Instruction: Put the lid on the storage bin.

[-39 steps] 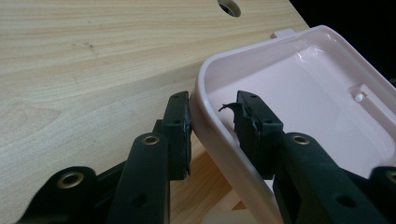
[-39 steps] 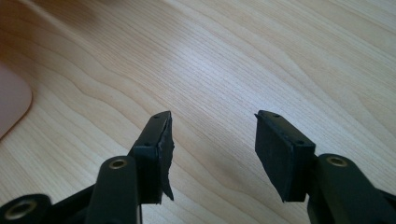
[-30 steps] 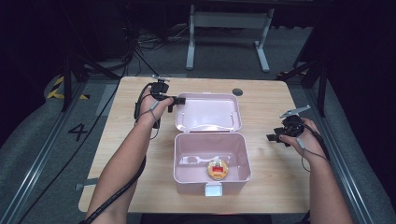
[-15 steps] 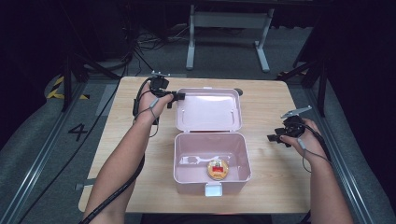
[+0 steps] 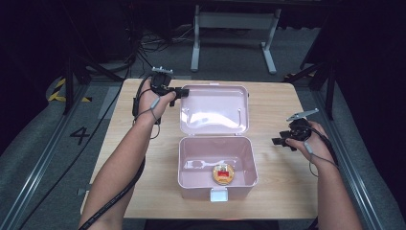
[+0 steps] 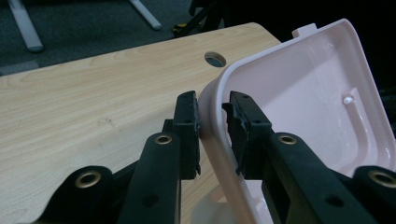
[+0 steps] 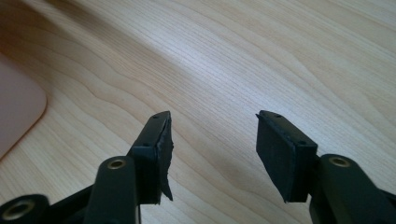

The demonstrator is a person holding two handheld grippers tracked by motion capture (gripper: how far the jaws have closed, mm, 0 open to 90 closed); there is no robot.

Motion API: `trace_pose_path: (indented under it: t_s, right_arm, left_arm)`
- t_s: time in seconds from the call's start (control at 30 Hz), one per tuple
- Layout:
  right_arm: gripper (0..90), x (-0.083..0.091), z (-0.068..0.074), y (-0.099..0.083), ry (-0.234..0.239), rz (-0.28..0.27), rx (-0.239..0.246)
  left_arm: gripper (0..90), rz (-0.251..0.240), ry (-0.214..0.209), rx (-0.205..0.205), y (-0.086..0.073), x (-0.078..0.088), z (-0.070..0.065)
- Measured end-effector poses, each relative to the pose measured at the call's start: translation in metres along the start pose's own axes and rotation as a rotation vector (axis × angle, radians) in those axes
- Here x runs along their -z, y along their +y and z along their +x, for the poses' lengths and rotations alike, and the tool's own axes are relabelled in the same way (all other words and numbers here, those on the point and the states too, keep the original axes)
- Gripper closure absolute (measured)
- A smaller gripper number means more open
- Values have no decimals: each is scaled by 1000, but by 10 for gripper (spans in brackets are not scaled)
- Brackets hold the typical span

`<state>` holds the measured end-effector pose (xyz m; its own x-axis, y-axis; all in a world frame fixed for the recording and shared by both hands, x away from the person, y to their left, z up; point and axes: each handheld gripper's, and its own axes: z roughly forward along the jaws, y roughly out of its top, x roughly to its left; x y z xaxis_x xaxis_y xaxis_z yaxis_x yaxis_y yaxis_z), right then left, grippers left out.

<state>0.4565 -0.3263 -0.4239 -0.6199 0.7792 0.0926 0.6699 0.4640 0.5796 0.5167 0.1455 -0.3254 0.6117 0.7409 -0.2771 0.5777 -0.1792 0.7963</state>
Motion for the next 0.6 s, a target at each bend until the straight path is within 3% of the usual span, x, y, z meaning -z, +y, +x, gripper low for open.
trace_pose_path:
  t_s: [0.27, 0.33, 0.6]
  right_arm:
    - [506, 4, 7, 4, 21, -18, -11]
    - [516, 6, 8, 5, 26, -17, -14]
    - [618, 16, 21, 12, 77, -5, -35]
  left_arm:
    - [751, -24, -11, -45, 6, 13, -9]
    - [753, -26, -11, -41, 7, 15, -10]
    - [756, -46, -19, -97, 10, 28, -22]
